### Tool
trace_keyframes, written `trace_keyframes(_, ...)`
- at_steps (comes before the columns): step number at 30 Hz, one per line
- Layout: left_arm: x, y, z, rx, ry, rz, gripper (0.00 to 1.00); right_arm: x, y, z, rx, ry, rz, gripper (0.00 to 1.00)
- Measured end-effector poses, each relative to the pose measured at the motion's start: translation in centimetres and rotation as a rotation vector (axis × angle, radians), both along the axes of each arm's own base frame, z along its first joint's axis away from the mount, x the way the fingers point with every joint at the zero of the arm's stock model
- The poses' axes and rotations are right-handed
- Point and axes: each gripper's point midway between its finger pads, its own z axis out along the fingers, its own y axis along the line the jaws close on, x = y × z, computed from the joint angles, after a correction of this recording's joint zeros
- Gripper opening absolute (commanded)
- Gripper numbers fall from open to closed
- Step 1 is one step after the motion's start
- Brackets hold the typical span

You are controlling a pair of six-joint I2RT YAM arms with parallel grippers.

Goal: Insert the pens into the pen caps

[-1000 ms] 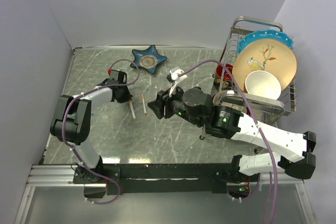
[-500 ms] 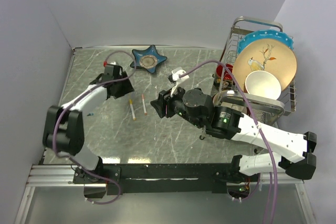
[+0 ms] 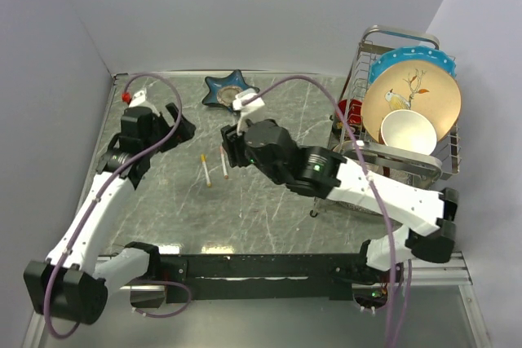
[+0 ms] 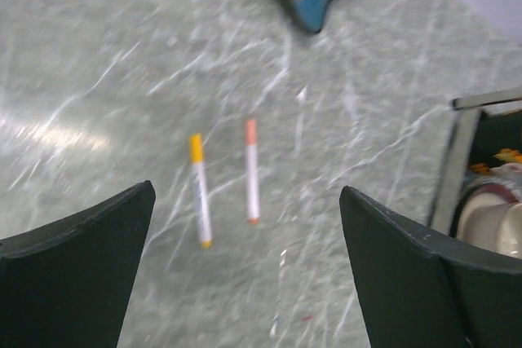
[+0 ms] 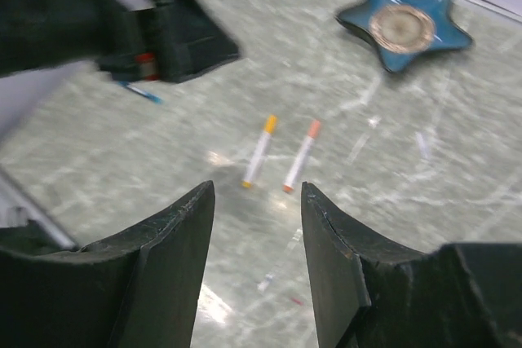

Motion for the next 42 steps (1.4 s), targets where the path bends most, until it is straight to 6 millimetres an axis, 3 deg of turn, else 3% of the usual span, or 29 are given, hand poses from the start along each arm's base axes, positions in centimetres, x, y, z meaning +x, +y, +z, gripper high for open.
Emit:
trace_keyframes(5,-2.7,2.3,-2.5,0.031,0.059,0.11,0.99,2.6,1.2,-1.9,-0.129,0.014,-0.053,0.54)
trace_keyframes(9,-4.7,4.2,-3.9,0.025,0.085,0.227,0.99,5.8,1.0,-3.2,-0.196,0.049,-0.106,0.54)
trace_keyframes(18,-7.0,6.3,-1.8,-0.009,-0.021,0.342,0.99,13.0,-1.6,-7.9,-0.309,0.153,-0.233,0.56)
trace_keyframes(22,-7.6,6.5,-1.0,-0.021,-0.062,0.341,0.99,15.6,-2.5,-11.7,-0.387,0.203,-0.282,0.53)
trace_keyframes(28,-8.1,6.5,-0.1,-0.038,-0.105,0.339,0.99,16.8,-3.4,-16.9,-0.523,0.249,-0.333,0.52)
trace_keyframes(42,-8.2,6.3,-0.2,-0.038,-0.107,0.323,0.99,18.2,-4.3,-22.4,-0.695,0.239,-0.401,0.48)
